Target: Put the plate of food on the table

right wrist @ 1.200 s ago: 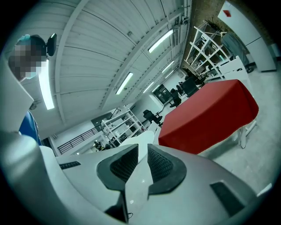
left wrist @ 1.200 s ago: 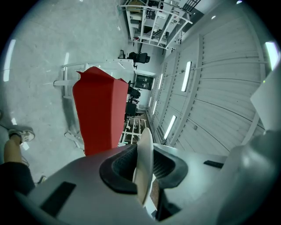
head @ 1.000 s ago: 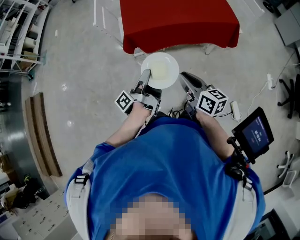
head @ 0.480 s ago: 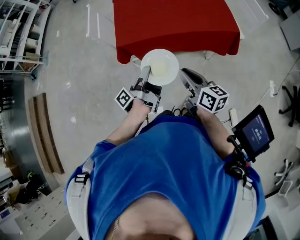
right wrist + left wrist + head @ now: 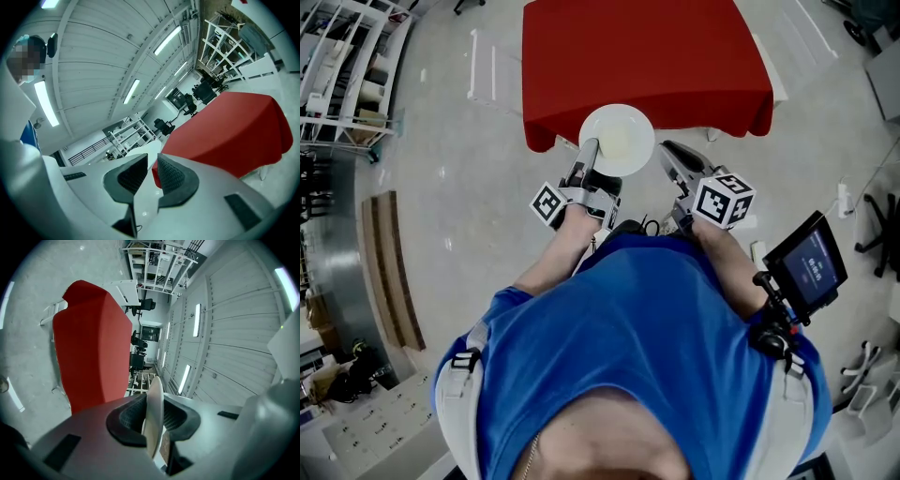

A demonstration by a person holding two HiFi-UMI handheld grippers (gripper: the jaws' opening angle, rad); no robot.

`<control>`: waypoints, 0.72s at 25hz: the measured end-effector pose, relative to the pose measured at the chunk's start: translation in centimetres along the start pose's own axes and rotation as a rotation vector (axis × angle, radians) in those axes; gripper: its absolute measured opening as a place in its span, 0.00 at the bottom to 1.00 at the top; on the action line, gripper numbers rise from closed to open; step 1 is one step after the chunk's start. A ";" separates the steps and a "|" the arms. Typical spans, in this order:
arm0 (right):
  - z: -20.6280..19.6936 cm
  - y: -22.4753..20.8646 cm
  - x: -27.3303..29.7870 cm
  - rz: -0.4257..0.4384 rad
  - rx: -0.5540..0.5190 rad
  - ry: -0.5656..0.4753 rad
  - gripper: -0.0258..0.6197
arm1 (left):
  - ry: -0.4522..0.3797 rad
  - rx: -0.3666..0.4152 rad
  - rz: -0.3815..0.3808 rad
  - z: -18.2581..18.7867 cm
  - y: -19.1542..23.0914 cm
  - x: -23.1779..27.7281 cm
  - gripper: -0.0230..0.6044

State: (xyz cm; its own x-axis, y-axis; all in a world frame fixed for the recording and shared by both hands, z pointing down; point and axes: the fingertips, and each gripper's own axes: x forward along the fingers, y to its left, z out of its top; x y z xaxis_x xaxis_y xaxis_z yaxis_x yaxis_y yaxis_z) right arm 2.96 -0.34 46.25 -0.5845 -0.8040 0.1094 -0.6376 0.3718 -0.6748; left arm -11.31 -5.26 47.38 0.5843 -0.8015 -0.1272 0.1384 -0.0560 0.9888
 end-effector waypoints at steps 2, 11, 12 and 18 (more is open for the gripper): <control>1.0 -0.9 0.3 0.006 -0.003 0.008 0.10 | -0.007 -0.004 0.001 -0.3 0.2 1.3 0.14; 1.3 -1.1 0.7 -0.012 0.015 0.032 0.10 | -0.011 -0.018 0.010 -0.6 -0.3 1.9 0.15; 1.2 -1.3 0.8 -0.014 0.017 0.033 0.10 | -0.011 -0.019 0.010 -0.5 -0.2 1.9 0.14; 0.4 -1.7 1.0 -0.031 0.025 0.037 0.10 | -0.002 -0.030 0.020 -0.2 0.7 1.8 0.14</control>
State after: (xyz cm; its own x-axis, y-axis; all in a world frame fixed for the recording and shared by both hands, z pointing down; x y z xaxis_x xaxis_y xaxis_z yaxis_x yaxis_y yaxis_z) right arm 3.68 -2.00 47.22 -0.5831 -0.7970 0.1573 -0.6434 0.3348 -0.6885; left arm -10.00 -6.68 47.84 0.5856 -0.8035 -0.1074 0.1504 -0.0225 0.9884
